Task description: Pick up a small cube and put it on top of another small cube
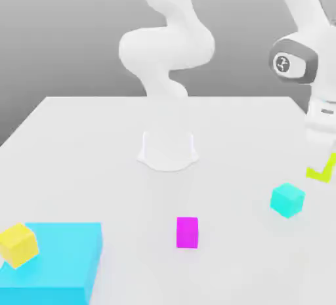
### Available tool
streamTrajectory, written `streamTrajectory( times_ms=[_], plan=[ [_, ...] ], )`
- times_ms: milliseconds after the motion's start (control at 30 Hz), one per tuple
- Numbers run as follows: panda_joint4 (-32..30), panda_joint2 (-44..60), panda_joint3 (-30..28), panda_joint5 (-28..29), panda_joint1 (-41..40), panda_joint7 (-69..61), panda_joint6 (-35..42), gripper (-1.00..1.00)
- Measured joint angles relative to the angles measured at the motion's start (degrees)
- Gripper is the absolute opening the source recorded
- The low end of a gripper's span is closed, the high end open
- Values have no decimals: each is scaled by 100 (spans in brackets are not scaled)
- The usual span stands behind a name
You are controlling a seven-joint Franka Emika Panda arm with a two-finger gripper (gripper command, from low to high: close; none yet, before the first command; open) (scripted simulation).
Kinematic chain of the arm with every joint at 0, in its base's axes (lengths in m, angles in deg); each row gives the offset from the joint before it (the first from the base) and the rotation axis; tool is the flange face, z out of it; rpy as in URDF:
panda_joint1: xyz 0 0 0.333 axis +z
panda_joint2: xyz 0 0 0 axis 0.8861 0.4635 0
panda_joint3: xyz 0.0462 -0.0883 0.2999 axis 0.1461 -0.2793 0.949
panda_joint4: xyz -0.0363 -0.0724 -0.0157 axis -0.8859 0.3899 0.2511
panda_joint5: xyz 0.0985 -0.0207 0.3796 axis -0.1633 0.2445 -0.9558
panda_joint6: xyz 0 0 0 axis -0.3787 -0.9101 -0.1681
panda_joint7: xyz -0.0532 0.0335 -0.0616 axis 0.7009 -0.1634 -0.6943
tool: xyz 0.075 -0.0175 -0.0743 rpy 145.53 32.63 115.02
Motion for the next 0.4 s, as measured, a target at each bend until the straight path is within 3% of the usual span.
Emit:
streamTrajectory(
  times_ms=[167,333,367,400],
  plan=[
    [-277,296,98,594,-132,200,-533,-100],
    [-268,1134,-136,1806,-205,1052,-1255,-100],
    [-265,1270,-231,2030,-152,1210,-1366,100],
    [-265,1270,-230,2030,-148,1210,-1366,100]
  ],
)
